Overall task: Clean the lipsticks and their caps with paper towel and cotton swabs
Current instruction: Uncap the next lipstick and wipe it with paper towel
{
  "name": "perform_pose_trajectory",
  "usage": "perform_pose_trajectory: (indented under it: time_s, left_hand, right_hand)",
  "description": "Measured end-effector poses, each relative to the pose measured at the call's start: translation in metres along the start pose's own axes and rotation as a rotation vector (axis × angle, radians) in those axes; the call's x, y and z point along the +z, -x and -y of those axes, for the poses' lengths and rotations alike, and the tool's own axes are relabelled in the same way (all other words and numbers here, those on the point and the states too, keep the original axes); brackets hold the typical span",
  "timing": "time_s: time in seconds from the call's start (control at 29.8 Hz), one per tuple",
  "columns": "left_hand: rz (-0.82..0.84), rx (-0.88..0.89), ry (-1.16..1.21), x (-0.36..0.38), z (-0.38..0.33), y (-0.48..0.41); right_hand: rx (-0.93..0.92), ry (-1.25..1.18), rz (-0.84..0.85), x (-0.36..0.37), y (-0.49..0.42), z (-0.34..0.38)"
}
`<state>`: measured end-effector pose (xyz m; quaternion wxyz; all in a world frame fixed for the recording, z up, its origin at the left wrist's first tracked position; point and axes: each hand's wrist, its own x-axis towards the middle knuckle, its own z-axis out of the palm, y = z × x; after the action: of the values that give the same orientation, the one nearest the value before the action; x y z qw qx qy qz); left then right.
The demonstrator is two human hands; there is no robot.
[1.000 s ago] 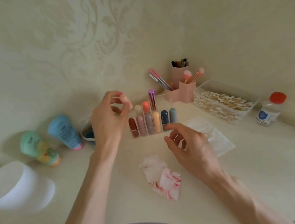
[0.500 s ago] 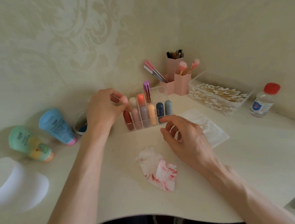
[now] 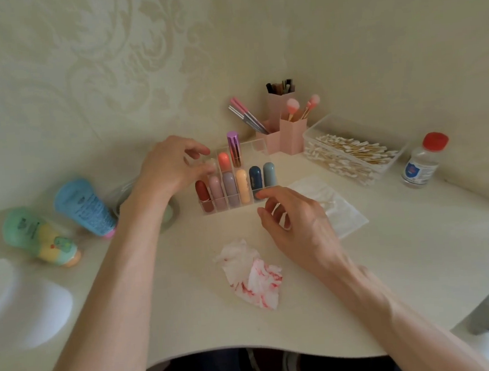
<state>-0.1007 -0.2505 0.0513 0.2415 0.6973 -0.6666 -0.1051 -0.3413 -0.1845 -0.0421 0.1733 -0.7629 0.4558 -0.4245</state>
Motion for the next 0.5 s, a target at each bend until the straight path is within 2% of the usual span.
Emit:
perform_pose_trajectory:
  time_s: [0.1, 0.3, 0.44, 0.5]
  left_hand:
    - [0.049, 0.004, -0.012, 0.0, -0.007, -0.003]
    - [0.012, 0.024, -0.029, 0.002, -0.009, -0.003]
    - [-0.126, 0.054, 0.019, -0.013, -0.015, 0.006]
    - [-0.217, 0.086, 0.122, -0.026, -0.021, 0.023]
  right_hand:
    - [0.009, -0.015, 0.008, -0.002, 0.0, 0.0]
    - [0.003, -0.014, 0.006, -0.002, 0.001, 0.001]
    - [0.023, -0.009, 0.011, -0.002, 0.001, 0.002]
    - [0.025, -0.022, 0.001, -0.002, 0.001, 0.002]
